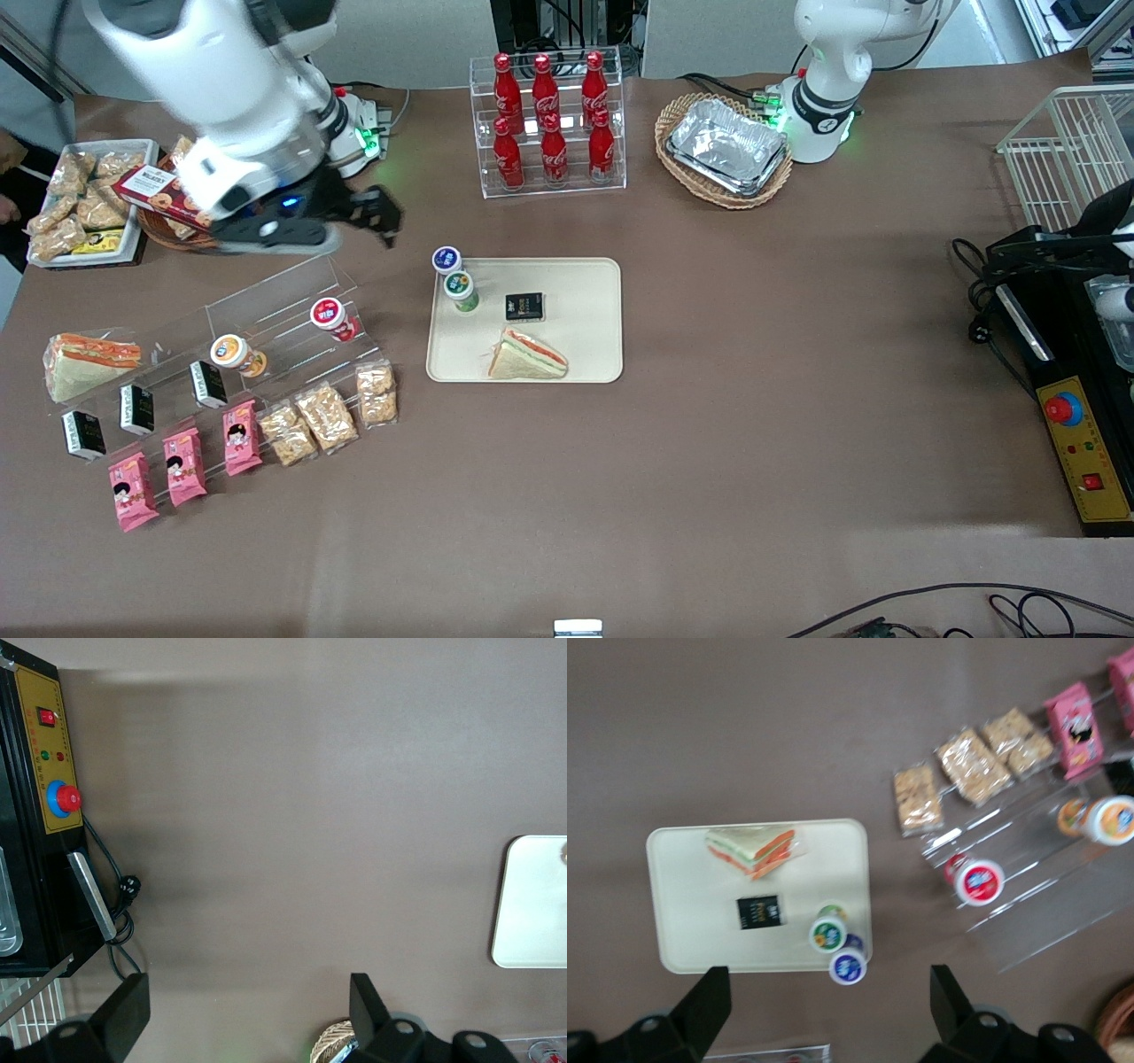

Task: Place green gum on tray

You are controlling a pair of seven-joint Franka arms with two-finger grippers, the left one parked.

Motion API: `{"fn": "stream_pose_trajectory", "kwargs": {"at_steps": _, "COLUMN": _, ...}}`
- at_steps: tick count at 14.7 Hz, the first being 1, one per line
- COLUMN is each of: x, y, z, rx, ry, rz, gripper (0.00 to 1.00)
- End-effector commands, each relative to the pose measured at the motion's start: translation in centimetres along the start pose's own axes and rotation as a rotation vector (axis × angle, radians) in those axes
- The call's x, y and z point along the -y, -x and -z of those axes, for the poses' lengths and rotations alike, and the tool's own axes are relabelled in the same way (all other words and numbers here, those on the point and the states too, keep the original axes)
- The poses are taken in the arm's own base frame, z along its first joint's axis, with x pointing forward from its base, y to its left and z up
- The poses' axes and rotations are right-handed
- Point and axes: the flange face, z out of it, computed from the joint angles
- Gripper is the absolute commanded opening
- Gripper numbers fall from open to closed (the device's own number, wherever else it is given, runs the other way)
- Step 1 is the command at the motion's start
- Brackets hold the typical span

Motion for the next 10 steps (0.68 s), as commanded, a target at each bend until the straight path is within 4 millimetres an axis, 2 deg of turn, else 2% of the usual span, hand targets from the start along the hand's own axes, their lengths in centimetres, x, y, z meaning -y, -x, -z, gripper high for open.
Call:
{"fn": "stream_pose_trajectory", "kwargs": {"at_steps": 1, "x": -6.0, "y": -3.2, "z": 0.9, "rx": -0.005, "ry": 0.040, "rz": 0.106, "gripper": 1.00}}
{"fn": "stream_pose_trajectory", "kwargs": {"at_steps": 5, "x": -14.7, "y": -6.2, "z": 1.3, "rx": -0.004, "ry": 0.053, "rz": 0.214, "gripper": 1.00}}
{"fn": "stream_pose_trajectory", "kwargs": {"at_steps": 9, "x": -20.9, "y": -8.2, "z": 0.4, "rx": 0.007, "ry": 0.058, "rz": 0.250, "gripper": 1.00}}
{"fn": "stream_pose_trajectory", "kwargs": {"at_steps": 10, "x": -21.7, "y": -8.5, "z": 0.1, "rx": 0.013, "ry": 0.060, "rz": 0.236, "gripper": 1.00}}
